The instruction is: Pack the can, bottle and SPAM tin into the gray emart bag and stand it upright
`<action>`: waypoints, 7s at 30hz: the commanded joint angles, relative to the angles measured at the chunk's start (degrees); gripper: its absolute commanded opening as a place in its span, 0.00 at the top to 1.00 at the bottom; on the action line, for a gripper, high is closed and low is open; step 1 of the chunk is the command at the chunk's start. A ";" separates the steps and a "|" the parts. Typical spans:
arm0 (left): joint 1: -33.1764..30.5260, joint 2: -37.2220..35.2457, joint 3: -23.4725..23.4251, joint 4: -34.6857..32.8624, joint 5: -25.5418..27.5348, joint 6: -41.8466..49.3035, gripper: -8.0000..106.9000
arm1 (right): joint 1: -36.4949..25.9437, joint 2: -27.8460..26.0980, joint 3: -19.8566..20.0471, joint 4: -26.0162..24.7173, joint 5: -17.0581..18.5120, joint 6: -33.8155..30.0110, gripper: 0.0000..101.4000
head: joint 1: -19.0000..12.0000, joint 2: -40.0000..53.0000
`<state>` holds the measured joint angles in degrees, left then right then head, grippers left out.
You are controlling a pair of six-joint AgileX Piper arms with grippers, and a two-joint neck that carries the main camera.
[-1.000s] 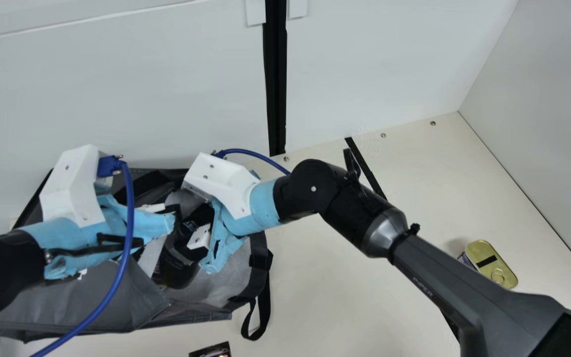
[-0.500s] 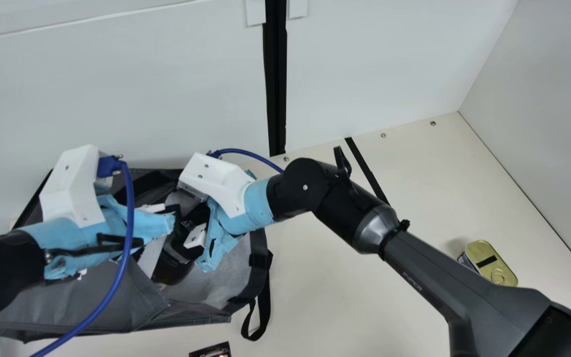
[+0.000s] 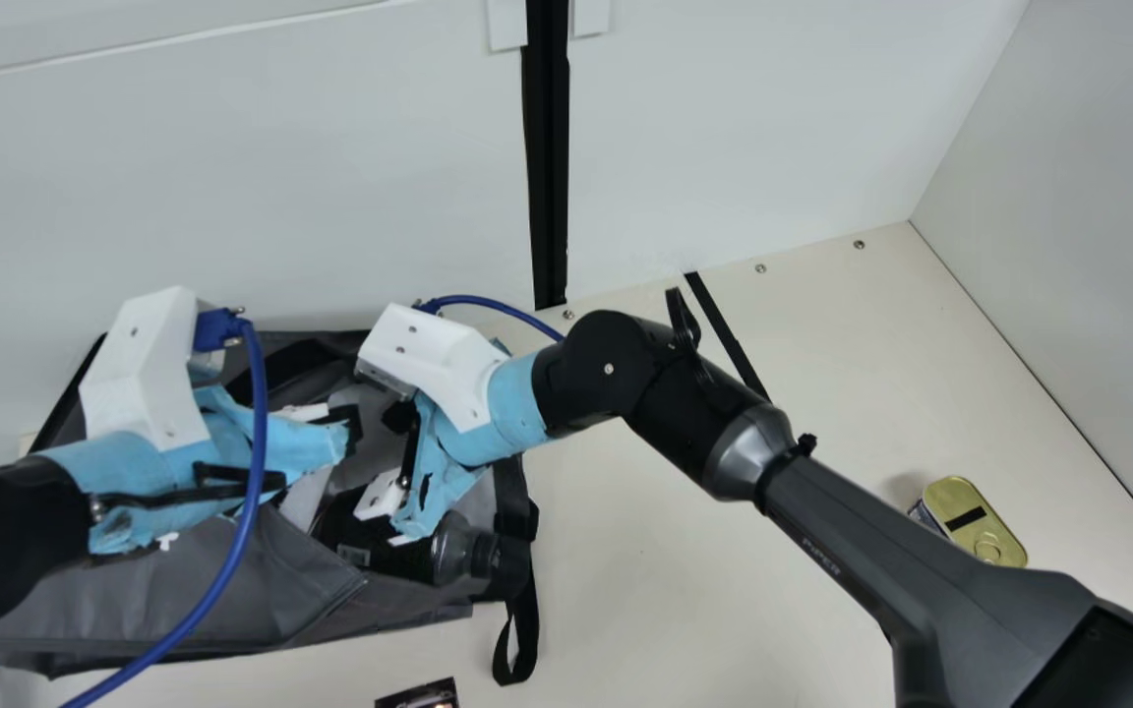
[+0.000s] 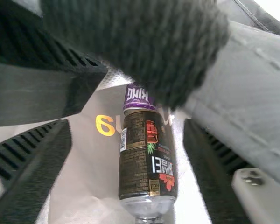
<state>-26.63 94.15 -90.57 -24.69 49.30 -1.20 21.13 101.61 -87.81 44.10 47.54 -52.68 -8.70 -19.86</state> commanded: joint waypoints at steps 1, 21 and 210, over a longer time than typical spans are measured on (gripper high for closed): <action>0.00 0.00 0.00 0.00 0.00 0.00 1.00 | -0.11 -0.14 0.05 -0.07 -0.01 -0.15 0.06 | -1.30 -0.14; 0.00 0.00 0.00 0.00 0.00 0.00 1.00 | -4.20 -4.91 2.62 1.43 3.21 -3.53 0.06 | -1.30 -0.14; 0.00 0.00 0.00 0.00 0.00 0.00 1.00 | -57.48 -51.91 18.72 -39.25 22.36 40.97 0.06 | -1.30 -0.14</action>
<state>-26.63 94.15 -90.57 -24.69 49.30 -1.20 -36.44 49.68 -69.16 4.84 69.90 -11.75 -8.70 -19.95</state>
